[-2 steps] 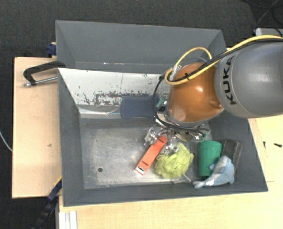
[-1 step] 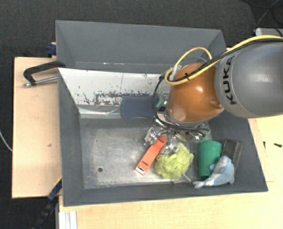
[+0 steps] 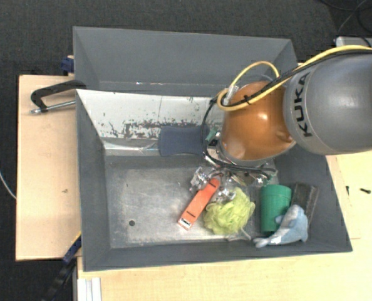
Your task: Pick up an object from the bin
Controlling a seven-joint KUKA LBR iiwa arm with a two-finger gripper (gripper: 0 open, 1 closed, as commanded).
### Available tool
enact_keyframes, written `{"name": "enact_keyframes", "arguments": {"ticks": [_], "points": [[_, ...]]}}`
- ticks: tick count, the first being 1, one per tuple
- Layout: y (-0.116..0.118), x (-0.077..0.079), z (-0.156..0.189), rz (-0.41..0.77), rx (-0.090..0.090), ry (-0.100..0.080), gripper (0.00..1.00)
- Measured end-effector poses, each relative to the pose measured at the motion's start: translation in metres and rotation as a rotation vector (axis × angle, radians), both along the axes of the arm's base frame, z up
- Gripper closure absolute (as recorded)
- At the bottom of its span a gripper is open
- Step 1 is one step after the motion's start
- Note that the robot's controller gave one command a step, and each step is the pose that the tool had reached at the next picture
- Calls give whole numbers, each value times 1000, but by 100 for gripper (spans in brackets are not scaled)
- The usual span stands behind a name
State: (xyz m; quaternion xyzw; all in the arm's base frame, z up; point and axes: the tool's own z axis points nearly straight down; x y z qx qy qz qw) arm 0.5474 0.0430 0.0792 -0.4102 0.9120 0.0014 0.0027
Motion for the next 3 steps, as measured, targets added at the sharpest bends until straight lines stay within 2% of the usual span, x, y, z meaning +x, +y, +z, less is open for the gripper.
{"name": "enact_keyframes", "arguments": {"ticks": [1,3], "points": [[0,-2,15,0,-1,7,100],[0,1,45,-1,-2,-6,100]]}}
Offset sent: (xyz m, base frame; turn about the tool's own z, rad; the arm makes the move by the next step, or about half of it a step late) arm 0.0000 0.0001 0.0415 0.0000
